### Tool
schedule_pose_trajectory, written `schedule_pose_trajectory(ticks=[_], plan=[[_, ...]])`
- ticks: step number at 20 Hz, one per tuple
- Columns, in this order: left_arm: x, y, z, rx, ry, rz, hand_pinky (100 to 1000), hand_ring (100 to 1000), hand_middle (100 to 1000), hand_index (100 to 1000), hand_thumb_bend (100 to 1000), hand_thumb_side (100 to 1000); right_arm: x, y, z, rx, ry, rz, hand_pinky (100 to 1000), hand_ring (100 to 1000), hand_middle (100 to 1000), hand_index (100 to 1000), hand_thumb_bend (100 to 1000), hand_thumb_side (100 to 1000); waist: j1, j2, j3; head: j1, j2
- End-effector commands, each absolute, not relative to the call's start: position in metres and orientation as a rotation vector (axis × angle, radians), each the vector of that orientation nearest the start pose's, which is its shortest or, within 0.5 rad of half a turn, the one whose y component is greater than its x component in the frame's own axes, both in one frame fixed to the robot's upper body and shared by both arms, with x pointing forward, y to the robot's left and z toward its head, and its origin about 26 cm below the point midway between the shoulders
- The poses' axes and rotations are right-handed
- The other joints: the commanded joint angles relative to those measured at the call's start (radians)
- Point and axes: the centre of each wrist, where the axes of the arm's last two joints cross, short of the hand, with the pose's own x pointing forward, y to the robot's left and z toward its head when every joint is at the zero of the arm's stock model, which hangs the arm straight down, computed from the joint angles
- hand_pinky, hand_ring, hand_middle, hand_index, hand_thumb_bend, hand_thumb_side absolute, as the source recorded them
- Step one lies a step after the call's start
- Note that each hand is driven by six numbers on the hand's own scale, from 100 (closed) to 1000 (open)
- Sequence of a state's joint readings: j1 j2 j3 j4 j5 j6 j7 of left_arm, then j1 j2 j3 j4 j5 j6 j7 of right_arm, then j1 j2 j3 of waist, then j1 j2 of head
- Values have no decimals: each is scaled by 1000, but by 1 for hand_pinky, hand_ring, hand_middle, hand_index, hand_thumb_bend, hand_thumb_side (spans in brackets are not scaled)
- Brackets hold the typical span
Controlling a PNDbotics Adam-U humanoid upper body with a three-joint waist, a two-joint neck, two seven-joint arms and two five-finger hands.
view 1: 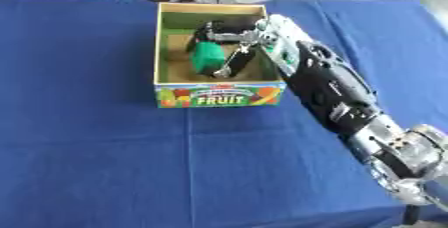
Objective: Pick up objects on the table and place them in the box.
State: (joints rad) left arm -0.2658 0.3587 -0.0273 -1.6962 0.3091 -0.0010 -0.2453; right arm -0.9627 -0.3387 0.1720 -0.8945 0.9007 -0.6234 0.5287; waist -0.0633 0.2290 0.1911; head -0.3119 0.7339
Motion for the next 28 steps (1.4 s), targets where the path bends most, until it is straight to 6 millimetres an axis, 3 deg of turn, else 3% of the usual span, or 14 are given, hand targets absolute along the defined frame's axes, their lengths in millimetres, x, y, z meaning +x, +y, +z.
schedule_pose_trajectory(ticks=[1,2,3,5,8,20,24,28], plan=[[333,287,129,-248,-1924,-419,837,759,588,701,404,1000,485,-233,192,-579,-1540,2072,855,906,932,957,424,584,6,-16,0,-5,4],[333,287,129,-248,-1924,-418,837,759,588,701,404,1000,485,-233,192,-579,-1539,2080,855,906,932,957,424,584,6,-16,0,-6,4],[333,287,129,-248,-1924,-418,837,759,588,701,404,1000,485,-233,193,-579,-1539,2084,879,936,968,972,510,718,7,-16,0,-6,4],[333,286,129,-248,-1925,-418,837,759,588,701,405,1000,484,-233,194,-584,-1538,2095,889,949,980,979,544,819,7,-17,0,-6,5],[333,286,129,-249,-1924,-417,837,760,588,701,405,1000,484,-235,196,-586,-1536,2100,907,971,1000,990,594,894,7,-17,-2,-7,5],[333,287,129,-245,-1927,-411,837,759,588,701,406,1000,478,-239,217,-627,-1630,2047,928,998,1000,1000,632,906,9,-20,-15,-7,3],[333,289,128,-238,-1926,-407,837,760,588,701,406,1000,472,-245,229,-618,-1741,1983,921,991,1000,1000,624,864,9,-21,-26,-1,2],[332,291,127,-228,-1924,-399,837,761,588,701,406,1000,463,-259,243,-584,-1908,1847,917,984,1000,1000,613,764,10,-21,-42,15,2]])
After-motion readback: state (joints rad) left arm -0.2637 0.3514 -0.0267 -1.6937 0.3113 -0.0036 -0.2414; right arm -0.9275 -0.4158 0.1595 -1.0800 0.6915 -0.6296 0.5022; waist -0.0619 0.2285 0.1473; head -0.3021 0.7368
